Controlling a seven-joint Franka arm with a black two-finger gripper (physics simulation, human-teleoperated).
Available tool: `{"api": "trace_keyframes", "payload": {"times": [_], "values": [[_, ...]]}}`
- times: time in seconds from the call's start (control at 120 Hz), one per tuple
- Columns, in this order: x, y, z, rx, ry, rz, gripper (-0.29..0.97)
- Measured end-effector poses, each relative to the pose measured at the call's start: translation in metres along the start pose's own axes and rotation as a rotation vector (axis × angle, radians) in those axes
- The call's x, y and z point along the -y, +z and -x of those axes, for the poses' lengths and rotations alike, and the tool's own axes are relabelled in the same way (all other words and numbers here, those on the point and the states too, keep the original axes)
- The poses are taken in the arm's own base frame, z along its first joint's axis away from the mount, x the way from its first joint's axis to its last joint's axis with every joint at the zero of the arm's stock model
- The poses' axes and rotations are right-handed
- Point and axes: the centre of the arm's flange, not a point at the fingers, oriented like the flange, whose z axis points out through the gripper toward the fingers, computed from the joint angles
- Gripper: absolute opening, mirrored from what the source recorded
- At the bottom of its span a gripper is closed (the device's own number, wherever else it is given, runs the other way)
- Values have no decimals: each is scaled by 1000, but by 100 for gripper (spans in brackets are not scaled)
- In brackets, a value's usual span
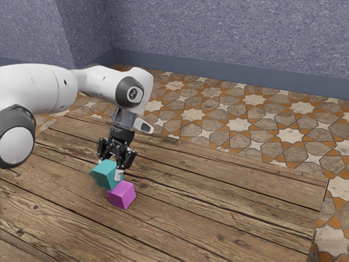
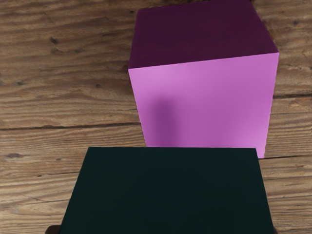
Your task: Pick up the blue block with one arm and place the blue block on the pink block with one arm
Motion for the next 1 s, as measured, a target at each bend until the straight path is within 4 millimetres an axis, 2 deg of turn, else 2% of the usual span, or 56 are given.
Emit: {"api": "trace_keyframes", "payload": {"times": [0.35,0.642,1.0], "values": [[-19,2,-6,11,-18,-23,36],[-23,12,-11,29,-44,-16,36],[-28,3,-14,11,-63,-3,36]]}}
